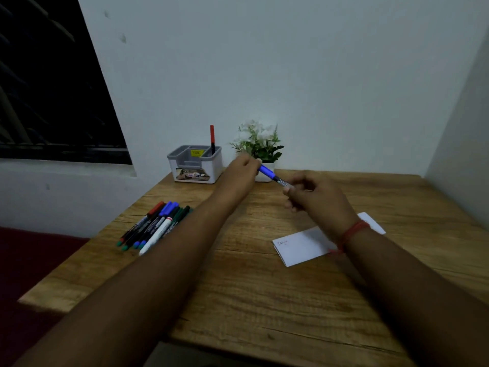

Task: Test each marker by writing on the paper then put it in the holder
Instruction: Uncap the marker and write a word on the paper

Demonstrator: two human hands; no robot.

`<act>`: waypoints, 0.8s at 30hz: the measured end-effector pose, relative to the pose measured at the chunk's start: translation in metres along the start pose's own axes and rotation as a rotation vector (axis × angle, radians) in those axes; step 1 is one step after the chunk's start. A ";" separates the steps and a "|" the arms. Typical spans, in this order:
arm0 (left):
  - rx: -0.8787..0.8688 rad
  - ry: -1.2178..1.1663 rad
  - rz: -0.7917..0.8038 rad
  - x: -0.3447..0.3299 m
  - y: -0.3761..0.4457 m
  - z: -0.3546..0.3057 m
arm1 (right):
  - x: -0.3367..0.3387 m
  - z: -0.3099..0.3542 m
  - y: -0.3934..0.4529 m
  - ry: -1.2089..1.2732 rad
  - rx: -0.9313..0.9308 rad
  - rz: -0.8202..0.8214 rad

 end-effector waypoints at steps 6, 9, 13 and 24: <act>0.061 -0.335 0.202 -0.010 -0.024 0.017 | 0.022 -0.002 0.004 0.609 -0.167 -0.068; 0.037 -0.244 0.302 -0.011 -0.031 0.020 | 0.017 -0.007 0.007 0.710 -0.212 -0.086; -0.034 -0.139 0.394 -0.020 -0.034 0.027 | 0.012 -0.012 0.009 0.601 -0.212 -0.048; -0.249 0.182 0.230 -0.028 -0.037 0.029 | -0.001 -0.026 0.006 0.468 -0.272 0.032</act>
Point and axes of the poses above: each hand's wrist, its own y-axis towards the middle knuckle, its own x-axis out of the back of the hand, z = x × y, the point moved 3 cm from there along y, towards the middle knuckle, and after that the axes turned 13 degrees about -y, right-handed, at the moved point
